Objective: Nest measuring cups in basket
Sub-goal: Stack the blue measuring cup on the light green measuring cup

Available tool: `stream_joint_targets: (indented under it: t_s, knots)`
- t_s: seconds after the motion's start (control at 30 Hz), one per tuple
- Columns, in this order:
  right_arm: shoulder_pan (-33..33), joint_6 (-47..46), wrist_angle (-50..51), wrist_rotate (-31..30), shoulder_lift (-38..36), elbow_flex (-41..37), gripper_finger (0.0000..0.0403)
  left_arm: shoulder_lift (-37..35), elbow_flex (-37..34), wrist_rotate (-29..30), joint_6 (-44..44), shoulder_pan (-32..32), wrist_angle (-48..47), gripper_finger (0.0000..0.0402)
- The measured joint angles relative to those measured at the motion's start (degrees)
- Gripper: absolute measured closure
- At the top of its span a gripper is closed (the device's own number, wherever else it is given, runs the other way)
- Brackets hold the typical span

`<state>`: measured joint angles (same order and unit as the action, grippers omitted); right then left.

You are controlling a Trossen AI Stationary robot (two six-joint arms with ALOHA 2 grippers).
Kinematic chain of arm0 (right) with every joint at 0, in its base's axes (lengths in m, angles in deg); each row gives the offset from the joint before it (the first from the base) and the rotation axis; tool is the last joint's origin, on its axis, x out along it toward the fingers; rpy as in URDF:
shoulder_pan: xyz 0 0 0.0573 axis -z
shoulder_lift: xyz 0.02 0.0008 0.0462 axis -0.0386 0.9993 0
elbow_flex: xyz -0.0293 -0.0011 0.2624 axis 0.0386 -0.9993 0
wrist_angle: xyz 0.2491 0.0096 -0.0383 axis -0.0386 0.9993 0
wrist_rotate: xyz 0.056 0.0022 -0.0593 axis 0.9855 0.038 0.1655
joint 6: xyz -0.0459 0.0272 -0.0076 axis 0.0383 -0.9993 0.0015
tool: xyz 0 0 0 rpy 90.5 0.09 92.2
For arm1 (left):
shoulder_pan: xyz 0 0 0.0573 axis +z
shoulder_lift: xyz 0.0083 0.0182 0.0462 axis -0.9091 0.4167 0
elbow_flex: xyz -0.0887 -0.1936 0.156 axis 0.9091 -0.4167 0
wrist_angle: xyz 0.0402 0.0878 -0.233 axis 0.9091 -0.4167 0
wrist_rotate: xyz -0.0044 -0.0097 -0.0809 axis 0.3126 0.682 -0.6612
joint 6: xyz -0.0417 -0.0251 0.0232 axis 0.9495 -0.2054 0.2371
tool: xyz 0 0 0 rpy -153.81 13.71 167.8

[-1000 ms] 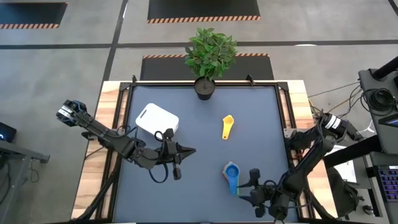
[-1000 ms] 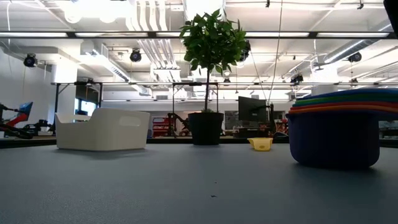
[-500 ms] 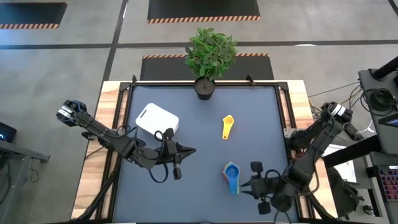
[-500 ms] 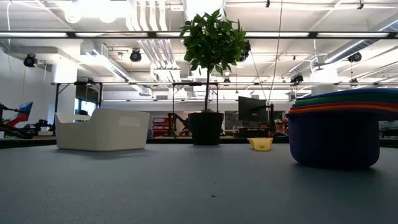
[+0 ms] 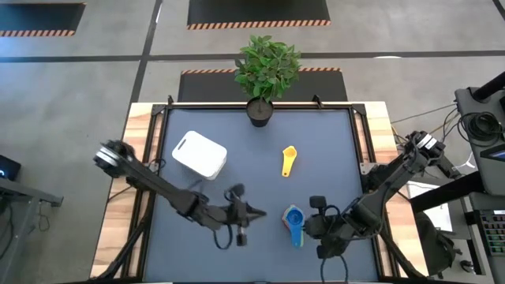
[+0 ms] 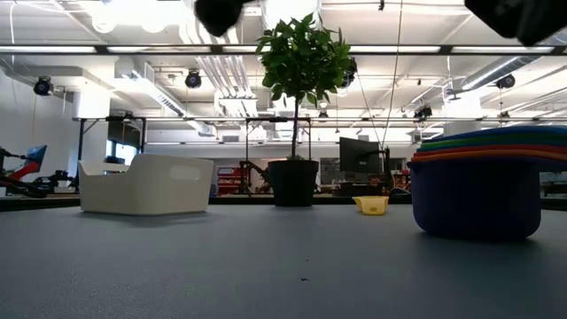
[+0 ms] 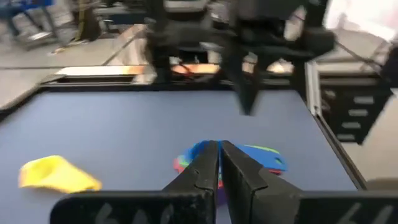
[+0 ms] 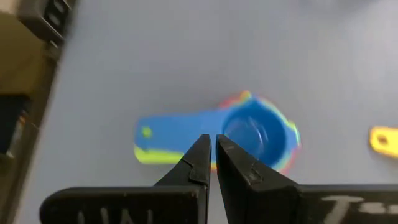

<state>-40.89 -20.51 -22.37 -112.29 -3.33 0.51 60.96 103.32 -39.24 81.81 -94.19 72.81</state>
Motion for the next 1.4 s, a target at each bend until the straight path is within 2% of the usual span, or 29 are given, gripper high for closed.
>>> stream_joint_targets:
  t_s: [0.17,0.3,0.5,0.7,0.93,1.4]
  knots:
    - [-1.0,-5.3,3.1,0.1,0.0,-2.0,0.0390,12.8,9.8,-0.4,-5.4,0.0,-0.1,0.0402]
    - [-2.1,-9.1,2.8,0.1,0.0,-5.1,0.0390,21.5,20.2,-0.5,-9.1,0.0,-8.0,0.0402]
    - [-3.9,-12.9,-1.2,0.1,0.2,-9.2,0.0390,28.0,29.9,-1.6,-9.2,0.0,-18.4,0.0402]
    - [-4.5,-12.3,-7.6,-0.1,0.2,-11.8,0.0390,29.8,31.9,-7.8,-9.0,0.0,-18.3,0.0402]
    - [-4.5,-10.3,-18.1,-0.2,1.1,-16.1,0.0390,31.0,31.9,-10.9,-6.9,0.9,-17.5,0.0402]
    - [-4.5,-9.3,-20.2,-3.2,1.2,-16.3,0.0390,32.6,31.7,-13.9,-5.6,2.8,-14.9,0.0402]
